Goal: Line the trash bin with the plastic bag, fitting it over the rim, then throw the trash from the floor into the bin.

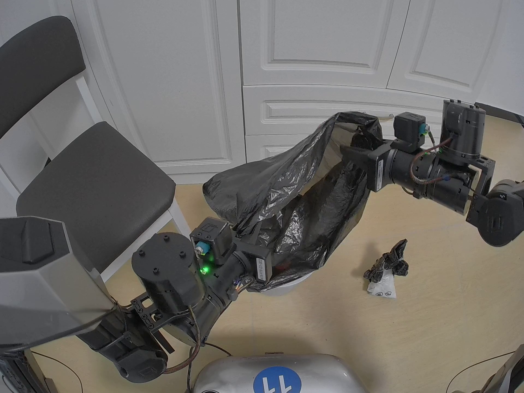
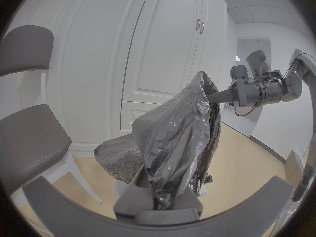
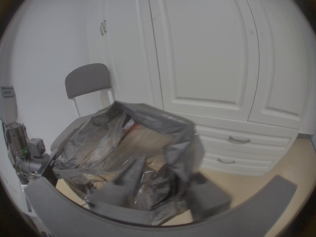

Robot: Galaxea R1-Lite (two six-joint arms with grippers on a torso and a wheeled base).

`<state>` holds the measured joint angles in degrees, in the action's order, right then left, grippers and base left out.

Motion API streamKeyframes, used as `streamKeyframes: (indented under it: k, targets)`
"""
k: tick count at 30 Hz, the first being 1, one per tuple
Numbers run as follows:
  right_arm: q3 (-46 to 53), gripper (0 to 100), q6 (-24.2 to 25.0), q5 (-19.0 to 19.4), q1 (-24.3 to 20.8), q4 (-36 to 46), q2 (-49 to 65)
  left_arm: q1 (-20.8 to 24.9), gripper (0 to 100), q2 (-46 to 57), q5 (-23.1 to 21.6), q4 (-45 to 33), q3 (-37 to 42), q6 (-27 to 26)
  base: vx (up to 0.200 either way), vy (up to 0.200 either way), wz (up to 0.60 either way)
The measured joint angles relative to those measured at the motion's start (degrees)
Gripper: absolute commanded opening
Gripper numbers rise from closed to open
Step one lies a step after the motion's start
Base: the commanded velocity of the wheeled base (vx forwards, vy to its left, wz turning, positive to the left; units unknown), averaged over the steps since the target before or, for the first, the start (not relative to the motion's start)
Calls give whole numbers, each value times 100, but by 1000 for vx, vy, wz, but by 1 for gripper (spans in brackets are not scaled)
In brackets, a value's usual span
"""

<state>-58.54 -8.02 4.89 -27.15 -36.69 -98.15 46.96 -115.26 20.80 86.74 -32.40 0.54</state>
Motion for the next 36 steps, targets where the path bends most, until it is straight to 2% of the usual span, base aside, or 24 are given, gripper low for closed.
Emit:
streamKeyframes:
  k: [3,6,14,17,25,29,36]
  targets:
    - [293,100,168,-249,-85,108,223,26,0,-1,0,-38,43,-13,0,0,0]
    - [545,100,624,-773,-229,399,499,41,0,-6,5,-104,57,-18,0,0,0]
    - [1284,100,3027,-1551,-603,913,1096,39,0,-84,183,-197,-63,-16,0,0,0]
    - [1764,100,3528,-1771,-683,1012,1318,15,0,-138,222,-310,-179,-5,0,0,0]
    - [3183,100,3801,-1982,-777,1143,2235,-63,0,-233,263,-1070,-781,191,0,0,0]
    - [3443,100,3821,-2019,-796,1165,2551,-85,0,-240,273,-1490,-1217,244,0,0,0]
    - [3567,100,3761,-1993,-940,1653,2929,-110,0,-249,273,-3063,-2548,266,0,0,0]
